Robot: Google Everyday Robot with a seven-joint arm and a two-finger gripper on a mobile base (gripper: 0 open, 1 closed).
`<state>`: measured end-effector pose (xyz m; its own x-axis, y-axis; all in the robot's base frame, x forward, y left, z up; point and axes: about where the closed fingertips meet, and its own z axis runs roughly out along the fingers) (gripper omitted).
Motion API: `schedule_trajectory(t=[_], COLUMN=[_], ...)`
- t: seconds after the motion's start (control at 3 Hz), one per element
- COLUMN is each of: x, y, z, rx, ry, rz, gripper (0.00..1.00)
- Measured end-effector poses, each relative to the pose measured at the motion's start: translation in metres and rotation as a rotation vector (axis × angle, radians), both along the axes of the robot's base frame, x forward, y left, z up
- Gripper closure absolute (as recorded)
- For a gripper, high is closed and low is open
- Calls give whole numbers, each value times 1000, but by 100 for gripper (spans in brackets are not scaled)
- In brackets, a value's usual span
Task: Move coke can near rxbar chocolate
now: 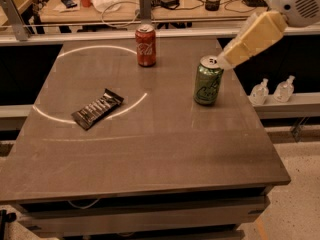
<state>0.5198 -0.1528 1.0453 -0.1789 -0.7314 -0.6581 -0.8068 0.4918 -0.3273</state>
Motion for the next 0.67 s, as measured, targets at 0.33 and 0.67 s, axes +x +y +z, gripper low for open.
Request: schedule_trajectory(t=[0.33,0.67], x=[40,81], y=[21,45], z=[6,-1], rx=[78,126], ry=[-33,-22], rz=[-48,-54], gripper=[0,0])
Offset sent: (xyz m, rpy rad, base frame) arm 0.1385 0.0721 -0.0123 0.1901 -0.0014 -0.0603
